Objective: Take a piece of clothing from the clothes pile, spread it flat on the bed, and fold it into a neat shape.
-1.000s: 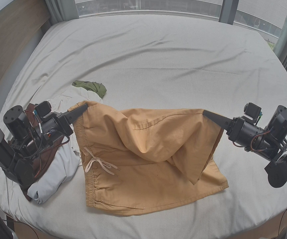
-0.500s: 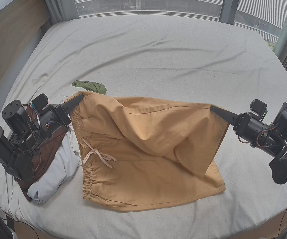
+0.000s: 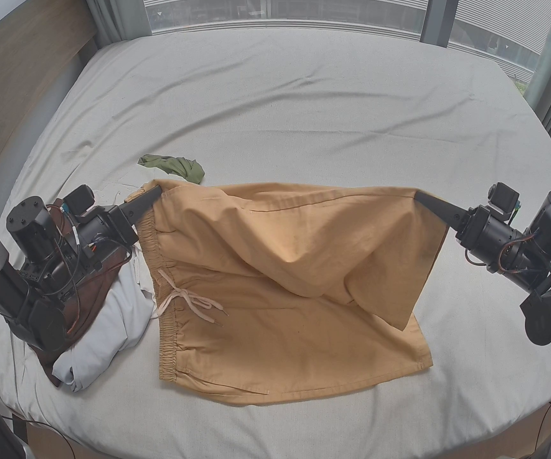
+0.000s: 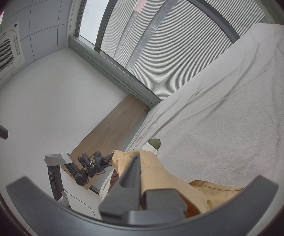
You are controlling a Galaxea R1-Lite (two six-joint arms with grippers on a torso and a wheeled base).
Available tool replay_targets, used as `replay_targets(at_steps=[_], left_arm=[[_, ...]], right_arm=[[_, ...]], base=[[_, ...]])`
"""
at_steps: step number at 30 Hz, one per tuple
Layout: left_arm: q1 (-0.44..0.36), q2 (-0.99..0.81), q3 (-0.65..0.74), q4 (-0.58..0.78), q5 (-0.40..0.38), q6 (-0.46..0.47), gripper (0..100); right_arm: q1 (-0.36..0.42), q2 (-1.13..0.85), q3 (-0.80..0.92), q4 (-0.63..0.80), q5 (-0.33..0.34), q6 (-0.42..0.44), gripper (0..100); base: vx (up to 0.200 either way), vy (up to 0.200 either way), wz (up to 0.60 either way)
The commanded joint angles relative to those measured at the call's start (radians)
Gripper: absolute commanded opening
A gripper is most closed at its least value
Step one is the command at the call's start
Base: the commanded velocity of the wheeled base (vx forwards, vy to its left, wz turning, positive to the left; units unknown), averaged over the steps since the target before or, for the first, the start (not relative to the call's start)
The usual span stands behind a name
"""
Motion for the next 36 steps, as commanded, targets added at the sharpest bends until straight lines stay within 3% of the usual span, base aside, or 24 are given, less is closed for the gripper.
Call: replay_targets(at_steps=[1,9,19,23,31,36], left_arm=[[-0.009,-0.008,0.027,-0.004,-0.006,0.004,0],[-0.019,-0.026,0.058,-0.004,-0.014,0.002,0],[-0.013,-0.100,0.097,-0.002,-0.103,-0.082,0],[-0.009,-0.100,0.099,-0.002,-0.116,-0.084,0],[0.027,-0.107,0.139,-0.004,-0.218,-0.079,0],[0.033,-0.107,0.134,-0.002,-0.219,-0.078,0]], right_arm=[[-0.020,0.003,-0.018,-0.003,-0.001,0.014,0],[-0.048,0.015,-0.036,0.000,0.001,0.017,0],[-0.085,0.037,-0.067,-0.004,0.001,0.037,0],[-0.099,0.032,-0.070,-0.006,0.002,0.063,0],[-0.131,0.035,-0.082,-0.006,0.027,0.069,0],[-0.134,0.037,-0.084,-0.007,0.028,0.074,0]], base=[[0.000,0.000,0.00],[0.000,0.000,0.00],[0.000,0.000,0.00],[0.000,0.000,0.00],[0.000,0.000,0.00],[0.000,0.000,0.00]])
